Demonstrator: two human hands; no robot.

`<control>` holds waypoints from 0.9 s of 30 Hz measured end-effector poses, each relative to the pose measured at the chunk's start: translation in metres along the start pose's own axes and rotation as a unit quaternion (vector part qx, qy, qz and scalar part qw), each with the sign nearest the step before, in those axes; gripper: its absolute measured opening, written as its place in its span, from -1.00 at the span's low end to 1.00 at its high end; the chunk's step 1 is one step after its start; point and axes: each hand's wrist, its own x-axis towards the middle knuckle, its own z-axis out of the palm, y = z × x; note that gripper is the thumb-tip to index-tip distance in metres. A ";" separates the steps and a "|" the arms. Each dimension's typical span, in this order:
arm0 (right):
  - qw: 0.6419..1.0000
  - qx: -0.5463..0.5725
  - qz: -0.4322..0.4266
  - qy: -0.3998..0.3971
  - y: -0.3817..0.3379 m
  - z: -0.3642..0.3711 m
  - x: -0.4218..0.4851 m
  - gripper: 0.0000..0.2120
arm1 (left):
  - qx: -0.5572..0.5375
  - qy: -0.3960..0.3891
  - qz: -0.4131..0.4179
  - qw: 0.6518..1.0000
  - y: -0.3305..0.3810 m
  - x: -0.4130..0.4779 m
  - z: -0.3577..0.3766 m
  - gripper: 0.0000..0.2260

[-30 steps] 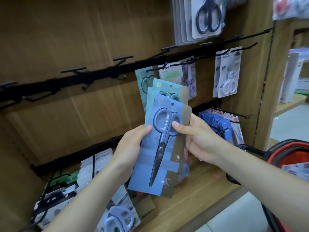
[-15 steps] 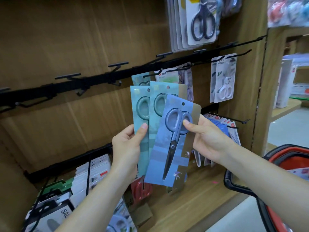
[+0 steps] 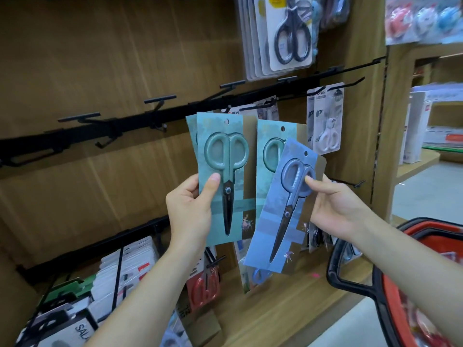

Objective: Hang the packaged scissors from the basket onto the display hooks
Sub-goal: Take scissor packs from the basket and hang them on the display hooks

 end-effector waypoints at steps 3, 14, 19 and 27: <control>1.000 -0.009 -0.012 -0.018 -0.001 0.005 0.000 -0.41 | -0.017 0.010 0.001 1.000 0.005 0.009 0.009 -0.89; 0.998 -0.038 -0.040 -0.014 0.005 0.027 0.006 -0.50 | -0.014 0.039 -0.069 0.997 0.005 0.025 0.015 -0.87; 0.996 -0.070 -0.043 -0.018 0.010 0.031 0.009 -0.55 | 0.145 0.094 0.019 0.985 0.001 0.024 0.010 -0.77; 0.995 -0.079 -0.040 -0.048 0.016 0.034 0.013 -0.51 | 0.137 -0.047 0.095 0.985 0.008 0.013 0.016 -0.85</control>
